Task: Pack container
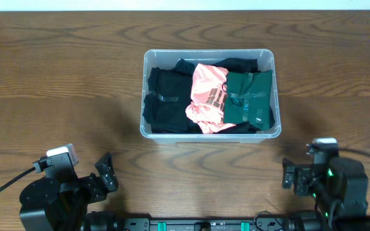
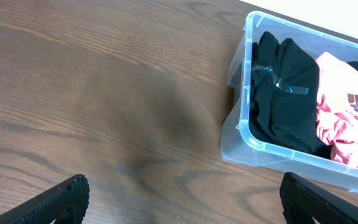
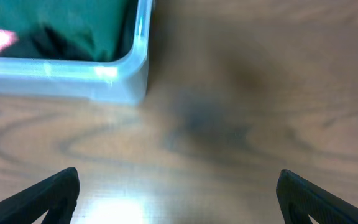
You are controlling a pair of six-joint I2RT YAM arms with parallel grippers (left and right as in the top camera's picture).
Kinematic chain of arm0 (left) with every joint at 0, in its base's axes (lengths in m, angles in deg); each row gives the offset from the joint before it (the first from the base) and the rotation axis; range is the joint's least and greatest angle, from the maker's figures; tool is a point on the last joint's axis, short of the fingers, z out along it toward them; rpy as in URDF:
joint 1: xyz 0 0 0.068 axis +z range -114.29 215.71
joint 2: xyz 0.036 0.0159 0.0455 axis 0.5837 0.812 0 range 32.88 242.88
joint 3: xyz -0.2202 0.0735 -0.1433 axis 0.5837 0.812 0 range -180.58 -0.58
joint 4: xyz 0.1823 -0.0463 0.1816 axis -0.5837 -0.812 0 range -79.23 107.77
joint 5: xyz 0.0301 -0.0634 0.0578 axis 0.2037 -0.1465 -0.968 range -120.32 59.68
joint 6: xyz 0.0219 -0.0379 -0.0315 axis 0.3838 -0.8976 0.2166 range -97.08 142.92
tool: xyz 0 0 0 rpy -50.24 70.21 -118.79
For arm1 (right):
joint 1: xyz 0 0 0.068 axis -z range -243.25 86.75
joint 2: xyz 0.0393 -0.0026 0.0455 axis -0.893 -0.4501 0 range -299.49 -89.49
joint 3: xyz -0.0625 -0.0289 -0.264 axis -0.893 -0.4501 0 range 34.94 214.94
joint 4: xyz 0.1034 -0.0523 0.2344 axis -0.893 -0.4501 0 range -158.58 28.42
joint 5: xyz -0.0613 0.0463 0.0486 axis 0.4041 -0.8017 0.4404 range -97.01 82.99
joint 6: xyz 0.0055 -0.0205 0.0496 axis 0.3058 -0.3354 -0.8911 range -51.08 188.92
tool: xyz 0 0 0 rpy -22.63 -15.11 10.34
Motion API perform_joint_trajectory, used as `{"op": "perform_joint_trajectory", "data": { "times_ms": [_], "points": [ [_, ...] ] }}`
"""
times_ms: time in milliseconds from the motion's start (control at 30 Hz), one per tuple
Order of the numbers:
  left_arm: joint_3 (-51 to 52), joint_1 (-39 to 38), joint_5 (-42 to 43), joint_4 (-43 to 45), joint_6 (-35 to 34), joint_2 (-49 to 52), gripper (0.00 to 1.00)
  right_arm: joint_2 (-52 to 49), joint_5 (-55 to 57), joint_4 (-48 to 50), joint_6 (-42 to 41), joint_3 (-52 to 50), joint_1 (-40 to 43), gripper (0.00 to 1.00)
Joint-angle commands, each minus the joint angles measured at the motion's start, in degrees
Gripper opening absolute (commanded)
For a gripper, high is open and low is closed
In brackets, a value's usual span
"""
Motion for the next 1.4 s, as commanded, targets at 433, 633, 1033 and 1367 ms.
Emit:
{"op": "perform_joint_trajectory", "data": {
  "times_ms": [433,633,1033,1367],
  "points": [
    [0.2,-0.1,-0.1,-0.2,0.4,0.0,0.98,22.6,-7.4,55.6,13.0,-36.6,1.6,0.99],
    [0.2,-0.1,-0.1,-0.2,0.4,0.0,0.98,22.6,-4.2,58.7,11.8,-39.4,1.6,0.99],
    [0.2,-0.1,-0.1,-0.2,0.4,0.0,0.98,22.6,-4.2,57.7,11.7,-39.4,1.6,0.99],
    [0.2,-0.1,-0.1,-0.2,0.4,0.0,0.98,22.6,-4.2,57.7,11.7,-39.4,1.6,0.99]
  ]
}}
